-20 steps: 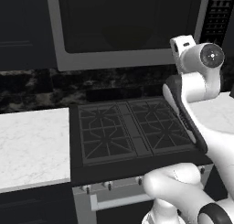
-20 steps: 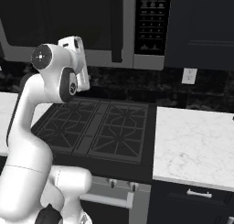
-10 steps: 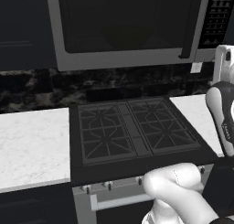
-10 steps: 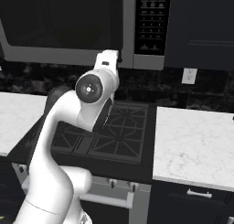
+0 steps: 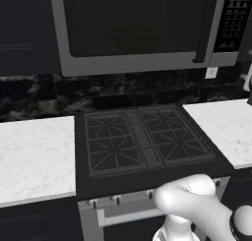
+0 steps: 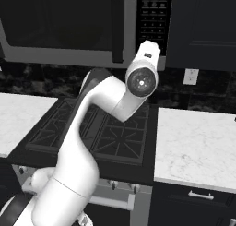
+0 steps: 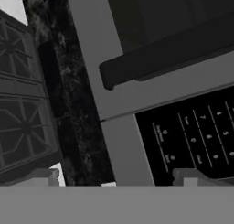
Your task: Pick the avocado from the sink and place it in the bowl. Then pick the bowl and place it in the microwave. Then close the microwave door and press the start button.
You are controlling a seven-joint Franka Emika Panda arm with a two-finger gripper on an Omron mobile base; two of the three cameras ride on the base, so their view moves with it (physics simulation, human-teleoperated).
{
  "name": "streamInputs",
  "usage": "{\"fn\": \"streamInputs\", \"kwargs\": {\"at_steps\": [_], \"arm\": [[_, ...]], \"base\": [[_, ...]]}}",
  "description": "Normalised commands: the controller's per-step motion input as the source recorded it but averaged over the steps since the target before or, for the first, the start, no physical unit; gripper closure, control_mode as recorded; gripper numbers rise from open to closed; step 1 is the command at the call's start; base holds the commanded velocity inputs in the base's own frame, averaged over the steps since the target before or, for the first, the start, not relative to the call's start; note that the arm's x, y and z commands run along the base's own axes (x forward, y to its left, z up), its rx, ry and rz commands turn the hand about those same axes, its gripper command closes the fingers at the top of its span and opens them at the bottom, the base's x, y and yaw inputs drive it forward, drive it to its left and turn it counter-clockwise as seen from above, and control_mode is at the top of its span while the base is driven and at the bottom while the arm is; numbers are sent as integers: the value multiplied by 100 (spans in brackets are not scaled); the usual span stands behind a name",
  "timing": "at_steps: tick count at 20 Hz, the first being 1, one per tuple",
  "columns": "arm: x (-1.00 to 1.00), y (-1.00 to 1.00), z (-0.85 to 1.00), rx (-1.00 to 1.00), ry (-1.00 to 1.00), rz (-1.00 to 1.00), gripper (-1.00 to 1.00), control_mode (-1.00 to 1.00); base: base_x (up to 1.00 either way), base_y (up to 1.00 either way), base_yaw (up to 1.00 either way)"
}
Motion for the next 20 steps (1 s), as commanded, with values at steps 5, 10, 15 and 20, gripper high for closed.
{"fn": "streamInputs", "kwargs": {"at_steps": [5, 10, 15, 20], "arm": [[54, -12, -1, 8, -3, 17, -100, -100], [56, 0, 0, 6, -4, 14, -100, -100], [39, -1, -4, 4, 0, 9, -100, -100], [35, -18, -2, 4, 0, 1, -100, -100]], "base": [[0, 0, 0], [0, 0, 0], [0, 0, 0], [0, 0, 0]]}}
